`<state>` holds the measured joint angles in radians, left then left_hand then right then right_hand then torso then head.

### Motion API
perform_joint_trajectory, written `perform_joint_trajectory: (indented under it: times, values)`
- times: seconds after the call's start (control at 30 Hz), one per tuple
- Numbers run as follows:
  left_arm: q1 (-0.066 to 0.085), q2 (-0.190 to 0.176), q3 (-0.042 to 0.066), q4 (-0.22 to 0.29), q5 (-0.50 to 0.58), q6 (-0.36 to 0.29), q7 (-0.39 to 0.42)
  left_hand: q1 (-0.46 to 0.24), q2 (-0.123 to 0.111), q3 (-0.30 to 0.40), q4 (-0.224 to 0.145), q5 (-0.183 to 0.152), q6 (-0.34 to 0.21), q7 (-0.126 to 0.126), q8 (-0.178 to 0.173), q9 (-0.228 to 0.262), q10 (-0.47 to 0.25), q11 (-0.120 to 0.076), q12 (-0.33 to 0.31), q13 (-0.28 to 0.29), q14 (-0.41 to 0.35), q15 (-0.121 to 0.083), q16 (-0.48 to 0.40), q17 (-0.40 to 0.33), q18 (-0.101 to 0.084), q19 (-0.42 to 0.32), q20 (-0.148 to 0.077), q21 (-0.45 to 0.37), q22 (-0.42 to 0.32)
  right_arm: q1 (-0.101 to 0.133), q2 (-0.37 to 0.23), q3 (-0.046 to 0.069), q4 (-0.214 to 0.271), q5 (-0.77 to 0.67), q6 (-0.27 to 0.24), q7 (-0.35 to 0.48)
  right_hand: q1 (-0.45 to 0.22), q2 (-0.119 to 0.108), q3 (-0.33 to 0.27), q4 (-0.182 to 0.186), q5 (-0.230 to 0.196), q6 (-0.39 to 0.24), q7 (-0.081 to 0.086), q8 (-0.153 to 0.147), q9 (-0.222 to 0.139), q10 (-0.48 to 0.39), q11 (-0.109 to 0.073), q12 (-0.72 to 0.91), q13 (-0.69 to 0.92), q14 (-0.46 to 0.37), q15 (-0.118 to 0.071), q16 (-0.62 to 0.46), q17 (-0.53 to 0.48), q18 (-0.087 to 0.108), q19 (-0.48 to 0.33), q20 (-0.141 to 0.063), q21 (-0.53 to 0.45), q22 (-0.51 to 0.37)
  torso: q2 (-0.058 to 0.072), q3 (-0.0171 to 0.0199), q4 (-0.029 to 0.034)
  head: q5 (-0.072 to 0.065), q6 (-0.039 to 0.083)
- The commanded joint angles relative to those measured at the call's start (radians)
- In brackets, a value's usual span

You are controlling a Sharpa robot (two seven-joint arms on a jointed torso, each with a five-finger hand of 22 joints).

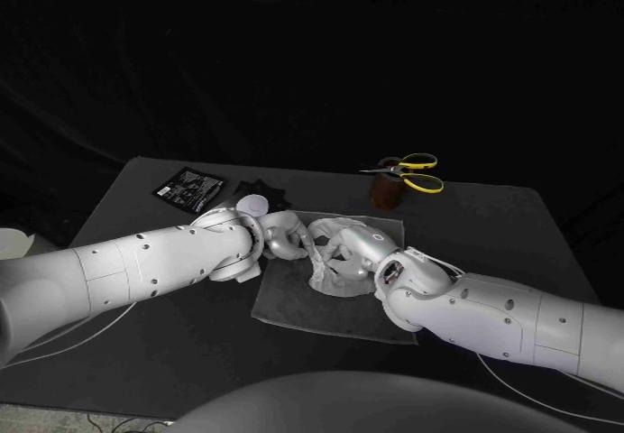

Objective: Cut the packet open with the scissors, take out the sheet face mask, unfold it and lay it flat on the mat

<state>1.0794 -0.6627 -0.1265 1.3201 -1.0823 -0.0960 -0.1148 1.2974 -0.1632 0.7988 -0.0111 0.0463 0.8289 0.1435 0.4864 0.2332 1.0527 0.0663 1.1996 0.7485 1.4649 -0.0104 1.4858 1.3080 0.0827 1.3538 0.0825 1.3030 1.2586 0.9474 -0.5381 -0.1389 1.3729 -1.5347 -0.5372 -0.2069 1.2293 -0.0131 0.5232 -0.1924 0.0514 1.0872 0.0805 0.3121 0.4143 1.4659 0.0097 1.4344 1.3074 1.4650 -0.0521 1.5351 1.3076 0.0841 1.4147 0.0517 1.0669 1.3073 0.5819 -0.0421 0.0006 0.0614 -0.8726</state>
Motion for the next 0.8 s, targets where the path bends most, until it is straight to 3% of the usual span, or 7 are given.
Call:
perform_joint_trajectory:
  times: [0.03, 0.17, 0.3, 0.4, 0.53, 0.8]
  values:
    - [-0.003, 0.0, -0.003, 0.0, -0.001, 0.027, -0.014, 0.011, 0.002, -0.005, -0.001, 0.004, 0.001, 0.006, -0.006, 0.0, 0.007, -0.001, 0.002, 0.001, 0.035, 0.006, 0.002, 0.059, 0.006, -0.001, 0.008, -0.001, 0.001, -0.001, -0.005, 0.0, 0.004, -0.005, -0.009, 0.001, 0.002, 0.009, 0.007, -0.001, -0.003, 0.001, 0.001, 0.005, 0.002, 0.044, -0.008, 0.006, 0.167, 0.092, -0.009, 0.006, 0.201, 0.004, 0.006, -0.004, 0.003, 0.146, 0.0, 0.0003, 0.0003, 0.0, 0.0]
    - [-0.003, 0.0, -0.003, 0.001, -0.001, 0.027, -0.014, 0.011, 0.002, -0.005, -0.001, 0.004, 0.001, 0.006, -0.006, 0.0, 0.007, -0.001, 0.002, 0.001, 0.035, 0.006, 0.002, 0.059, 0.006, -0.001, 0.008, -0.001, 0.001, -0.001, -0.013, 0.0, 0.014, 0.001, -0.016, 0.005, 0.001, 0.009, 0.009, -0.001, -0.003, 0.001, 0.0, 0.008, 0.004, 0.044, -0.008, 0.005, 0.167, 0.092, -0.009, 0.006, 0.202, 0.004, 0.007, -0.004, 0.006, 0.147, 0.0, 0.0001, 0.0006, 0.0, 0.0]
    - [-0.003, 0.0, -0.003, 0.001, -0.001, 0.026, -0.013, 0.011, 0.002, -0.005, -0.001, 0.004, 0.001, 0.006, -0.006, 0.0, 0.007, -0.001, 0.002, 0.001, 0.035, 0.006, 0.002, 0.059, 0.006, -0.001, 0.008, -0.001, 0.001, -0.001, -0.021, 0.0, 0.037, 0.031, -0.03, 0.018, -0.022, -0.017, -0.006, 0.004, -0.001, -0.019, -0.002, 0.014, 0.013, 0.021, -0.008, -0.044, 0.132, 0.091, -0.009, 0.004, 0.197, 0.006, 0.002, -0.004, -0.01, 0.143, 0.0, -0.0003, 0.0003, 0.002, 0.0]
    - [-0.003, 0.0, -0.003, 0.002, -0.001, 0.026, -0.013, 0.011, 0.002, -0.005, -0.001, 0.004, 0.001, 0.006, -0.006, 0.0, 0.007, -0.001, 0.002, 0.001, 0.035, 0.006, 0.002, 0.059, 0.006, -0.001, 0.008, -0.001, 0.001, -0.001, -0.023, 0.0, 0.054, 0.045, -0.026, 0.02, -0.078, -0.052, -0.041, 0.036, 0.003, -0.087, 0.024, -0.032, -0.007, 0.023, 0.012, -0.04, 0.136, 0.091, 0.005, 0.004, 0.196, 0.005, 0.001, 0.003, -0.013, 0.142, 0.0, -0.0002, 0.0009, 0.001, 0.0]
    - [-0.003, 0.0, -0.003, 0.002, -0.001, 0.027, -0.012, 0.011, 0.002, -0.005, -0.001, 0.004, 0.001, 0.006, -0.006, 0.0, 0.007, -0.001, 0.002, 0.001, 0.035, 0.006, 0.002, 0.059, 0.006, -0.001, 0.008, -0.001, 0.001, -0.002, -0.025, 0.0, 0.077, 0.044, -0.005, 0.003, -0.112, -0.083, -0.07, 0.063, 0.021, -0.106, 0.038, -0.058, -0.02, 0.017, 0.025, -0.048, 0.132, 0.09, 0.017, 0.002, 0.194, 0.006, -0.002, 0.014, -0.02, 0.14, 0.0, -0.0006, 0.0018, 0.0, 0.0]
    - [-0.003, 0.001, -0.003, 0.004, 0.0, 0.027, -0.012, 0.011, 0.002, -0.005, -0.001, 0.004, 0.001, 0.006, -0.006, 0.0, 0.007, -0.001, 0.002, 0.001, 0.035, 0.006, 0.002, 0.059, 0.006, -0.001, 0.008, -0.001, 0.001, -0.01, -0.032, -0.002, 0.104, 0.011, 0.025, -0.05, -0.101, -0.093, -0.08, 0.069, 0.025, -0.069, 0.028, -0.049, -0.018, 0.016, 0.018, -0.048, 0.133, 0.091, 0.014, 0.003, 0.195, 0.007, 0.0, 0.016, -0.015, 0.141, 0.0, -0.0001, -0.0001, 0.002, 0.0]
